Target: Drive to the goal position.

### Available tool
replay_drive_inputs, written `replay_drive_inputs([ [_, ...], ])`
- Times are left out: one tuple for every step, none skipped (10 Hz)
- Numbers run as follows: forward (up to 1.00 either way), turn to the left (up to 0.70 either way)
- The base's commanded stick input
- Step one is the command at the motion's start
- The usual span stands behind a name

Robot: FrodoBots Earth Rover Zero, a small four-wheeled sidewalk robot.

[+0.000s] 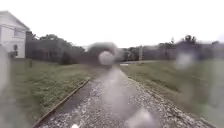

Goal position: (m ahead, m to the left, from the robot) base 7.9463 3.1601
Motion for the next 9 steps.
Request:
replay_drive_inputs([
  [0.7,0.0],
  [0.7,0.0],
  [0.7,0.0],
  [0.7,0.0],
  [0.7,0.0],
  [0.7,0.0],
  [0.7,0.0],
  [0.7,0.0],
  [0.7,0.0],
])
